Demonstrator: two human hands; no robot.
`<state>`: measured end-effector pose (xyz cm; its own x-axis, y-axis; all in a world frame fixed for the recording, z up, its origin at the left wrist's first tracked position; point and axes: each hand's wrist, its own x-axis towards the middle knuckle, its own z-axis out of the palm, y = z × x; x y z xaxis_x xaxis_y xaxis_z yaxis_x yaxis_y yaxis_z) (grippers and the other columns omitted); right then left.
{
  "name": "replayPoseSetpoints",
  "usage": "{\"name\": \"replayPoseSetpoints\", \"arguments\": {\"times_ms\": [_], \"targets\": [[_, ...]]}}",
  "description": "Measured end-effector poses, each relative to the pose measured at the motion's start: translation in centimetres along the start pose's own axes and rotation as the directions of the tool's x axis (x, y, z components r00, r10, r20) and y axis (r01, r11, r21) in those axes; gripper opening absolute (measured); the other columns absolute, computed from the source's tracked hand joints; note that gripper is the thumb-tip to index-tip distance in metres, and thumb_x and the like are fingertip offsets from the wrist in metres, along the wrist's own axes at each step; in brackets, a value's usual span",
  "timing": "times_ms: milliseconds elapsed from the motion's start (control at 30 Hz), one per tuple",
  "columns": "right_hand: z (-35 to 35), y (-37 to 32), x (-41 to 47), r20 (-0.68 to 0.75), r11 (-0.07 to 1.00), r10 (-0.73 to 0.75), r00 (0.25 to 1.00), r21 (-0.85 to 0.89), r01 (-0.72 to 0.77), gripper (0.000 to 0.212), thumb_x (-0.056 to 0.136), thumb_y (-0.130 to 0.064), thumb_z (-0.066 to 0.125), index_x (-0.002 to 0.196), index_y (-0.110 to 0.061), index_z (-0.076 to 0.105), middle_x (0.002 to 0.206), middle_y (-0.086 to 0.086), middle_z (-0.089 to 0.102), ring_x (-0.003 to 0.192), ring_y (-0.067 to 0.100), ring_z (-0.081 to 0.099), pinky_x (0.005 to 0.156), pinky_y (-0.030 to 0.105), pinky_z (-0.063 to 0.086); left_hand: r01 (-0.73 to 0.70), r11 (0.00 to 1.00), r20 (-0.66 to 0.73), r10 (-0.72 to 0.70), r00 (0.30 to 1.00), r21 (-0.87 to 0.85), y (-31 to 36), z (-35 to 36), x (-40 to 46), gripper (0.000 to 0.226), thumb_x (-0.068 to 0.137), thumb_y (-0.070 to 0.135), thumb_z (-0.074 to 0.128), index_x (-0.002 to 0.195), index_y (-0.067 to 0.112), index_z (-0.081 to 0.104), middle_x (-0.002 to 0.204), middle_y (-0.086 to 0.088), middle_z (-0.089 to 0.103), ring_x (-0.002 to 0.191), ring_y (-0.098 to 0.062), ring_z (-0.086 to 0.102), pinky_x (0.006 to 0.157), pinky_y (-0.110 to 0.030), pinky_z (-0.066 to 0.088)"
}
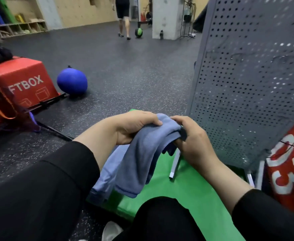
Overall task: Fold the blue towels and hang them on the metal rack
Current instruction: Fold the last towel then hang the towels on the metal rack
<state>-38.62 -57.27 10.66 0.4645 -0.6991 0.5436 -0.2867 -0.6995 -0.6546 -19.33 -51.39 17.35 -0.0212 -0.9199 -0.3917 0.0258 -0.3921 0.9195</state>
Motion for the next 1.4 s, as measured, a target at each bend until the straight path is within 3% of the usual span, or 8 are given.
{"name": "replayPoseSetpoints", "arguments": {"times_ms": [100,233,367,433,533,733,1100,1400], "targets": [[-3.2,0.7,-0.6,-0.009,0.997,0.062,0.998,-0.050,-0.063,0.022,0.085,-0.012,0.071,0.104,-0.022,0.064,0.095,-0.009,0.067,0.086,0.009,0.058,0.075,0.026,0.046,-0.026,0.994,-0.046,0.031,0.998,0.103,0.4,2.8,1.8,0.021,0.088,0.013,0.073,0.106,0.013,0.062,0.097,-0.013,0.069,0.085,-0.022,0.065,0.080,-0.034,0.051],[-8.1,2.4,-0.3,0.038,0.972,0.199,0.979,-0.136,-0.192,0.020,0.083,-0.018,0.065,0.100,-0.027,0.058,0.089,-0.008,0.068,0.082,0.016,0.060,0.073,0.033,0.048,-0.156,0.942,-0.150,0.207,0.967,0.297,0.5,7.7,4.8,0.024,0.092,0.021,0.073,0.114,0.021,0.065,0.094,-0.001,0.074,0.078,-0.011,0.067,0.065,-0.023,0.052],[-12.3,4.5,-0.9,-0.020,0.934,0.263,0.965,-0.245,-0.259,0.011,0.083,-0.024,0.063,0.092,-0.022,0.057,0.082,-0.005,0.066,0.079,0.023,0.057,0.071,0.038,0.048,-0.354,0.852,-0.142,0.435,0.889,0.387,-1.3,13.8,7.2,0.047,0.093,0.016,0.059,0.139,0.021,0.055,0.136,0.001,0.060,0.124,-0.010,0.056,0.110,-0.028,0.042],[-13.9,5.7,-1.5,-0.068,0.908,0.309,0.949,-0.276,-0.315,0.010,0.083,-0.026,0.063,0.087,-0.020,0.055,0.080,-0.002,0.065,0.079,0.026,0.057,0.069,0.039,0.047,-0.417,0.791,-0.049,0.487,0.872,0.449,-2.5,17.2,7.6,0.074,0.080,0.027,0.058,0.152,0.020,0.041,0.151,0.007,0.045,0.137,-0.002,0.043,0.115,-0.017,0.030],[-16.1,7.5,-2.9,-0.148,0.866,0.389,0.909,-0.278,-0.415,0.015,0.084,-0.030,0.061,0.081,-0.020,0.050,0.074,-0.003,0.063,0.076,0.028,0.056,0.067,0.041,0.046,-0.464,0.693,0.006,0.553,0.833,0.551,-4.7,21.8,8.6,0.097,0.070,0.045,0.062,0.158,0.024,0.027,0.155,0.016,0.033,0.145,0.000,0.031,0.120,-0.021,0.023],[-19.6,10.6,-6.2,-0.208,0.789,0.515,0.832,-0.266,-0.554,0.019,0.082,-0.031,0.061,0.076,-0.019,0.047,0.069,-0.003,0.059,0.071,0.025,0.053,0.062,0.039,0.043,-0.365,0.663,-0.099,0.553,0.827,0.654,-6.7,28.3,11.1,0.094,0.073,0.036,0.070,0.157,0.031,0.027,0.159,0.011,0.036,0.147,-0.009,0.031,0.121,-0.038,0.030],[-19.6,16.1,-13.6,-0.174,0.751,0.599,0.782,-0.217,-0.624,0.020,0.077,-0.026,0.064,0.074,-0.022,0.044,0.076,-0.003,0.052,0.070,0.015,0.049,0.061,0.036,0.035,-0.196,0.672,-0.126,0.399,0.908,0.714,-13.1,30.8,14.0,0.073,0.088,0.019,0.063,0.155,0.030,0.034,0.153,0.012,0.043,0.138,-0.014,0.043,0.113,-0.036,0.036],[-19.1,20.0,-16.1,-0.124,0.707,0.678,0.725,-0.161,-0.689,0.021,0.079,-0.020,0.067,0.091,-0.031,0.053,0.082,-0.008,0.064,0.078,0.013,0.059,0.069,0.037,0.049,-0.071,0.590,-0.189,0.367,0.911,0.804,-14.1,31.5,16.5,0.031,0.097,0.020,0.051,0.125,0.032,0.055,0.116,0.008,0.065,0.104,-0.026,0.060,0.086,-0.040,0.048]]}}
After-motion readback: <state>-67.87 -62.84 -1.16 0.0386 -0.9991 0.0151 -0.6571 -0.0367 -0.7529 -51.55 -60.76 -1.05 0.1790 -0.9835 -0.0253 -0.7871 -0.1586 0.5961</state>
